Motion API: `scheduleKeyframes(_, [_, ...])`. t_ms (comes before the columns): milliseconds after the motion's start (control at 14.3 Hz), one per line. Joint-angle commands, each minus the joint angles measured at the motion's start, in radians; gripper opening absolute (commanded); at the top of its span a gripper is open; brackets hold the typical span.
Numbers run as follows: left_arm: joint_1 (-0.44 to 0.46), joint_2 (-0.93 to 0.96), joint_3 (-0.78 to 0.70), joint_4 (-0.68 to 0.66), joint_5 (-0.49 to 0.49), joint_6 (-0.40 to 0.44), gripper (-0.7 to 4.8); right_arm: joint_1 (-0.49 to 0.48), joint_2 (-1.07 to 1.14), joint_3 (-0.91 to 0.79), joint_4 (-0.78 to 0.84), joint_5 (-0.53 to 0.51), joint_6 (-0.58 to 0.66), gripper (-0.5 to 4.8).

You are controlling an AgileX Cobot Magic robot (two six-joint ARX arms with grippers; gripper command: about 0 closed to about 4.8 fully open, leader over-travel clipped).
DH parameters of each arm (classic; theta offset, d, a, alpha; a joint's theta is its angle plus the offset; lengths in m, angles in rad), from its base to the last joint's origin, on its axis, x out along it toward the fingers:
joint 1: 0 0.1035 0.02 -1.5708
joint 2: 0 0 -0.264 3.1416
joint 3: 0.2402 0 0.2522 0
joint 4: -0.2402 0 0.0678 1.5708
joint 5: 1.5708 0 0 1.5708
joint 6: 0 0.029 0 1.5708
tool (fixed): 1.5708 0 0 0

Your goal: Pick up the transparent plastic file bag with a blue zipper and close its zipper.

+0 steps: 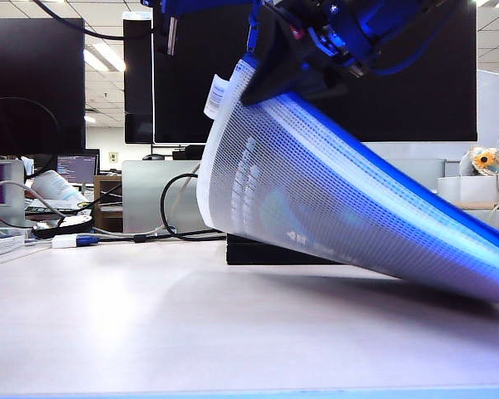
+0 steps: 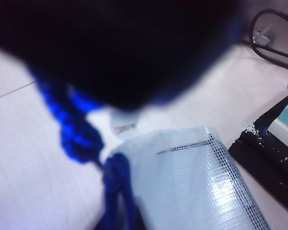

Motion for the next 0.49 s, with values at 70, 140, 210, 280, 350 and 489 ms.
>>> scheduleKeyframes(70, [0.004, -0.006, 0.005, 0.031, 0.01, 0.182, 3.13, -0.002, -0.004, 0.002, 0.001, 0.005, -0.003, -0.04])
scheduleKeyframes(140, [0.011, -0.006, 0.005, 0.026, 0.01, 0.248, 4.79, -0.002, -0.004, 0.002, -0.004, 0.005, -0.003, -0.04])
scheduleKeyframes(210, [0.026, -0.007, 0.005, 0.013, 0.01, 0.351, 4.79, -0.002, -0.006, 0.003, -0.019, 0.004, -0.003, -0.04])
scheduleKeyframes(280, [0.037, -0.007, 0.005, -0.032, -0.012, 0.483, 4.79, -0.002, -0.008, 0.003, -0.04, -0.009, -0.003, -0.04])
scheduleKeyframes(350, [0.047, -0.007, 0.005, -0.153, -0.014, 0.711, 4.79, -0.002, -0.016, 0.003, -0.069, -0.035, -0.01, -0.04])
scheduleKeyframes(489, [0.044, -0.006, 0.005, -0.324, -0.04, 0.982, 4.77, -0.009, -0.035, 0.004, -0.098, -0.084, -0.015, -0.04])
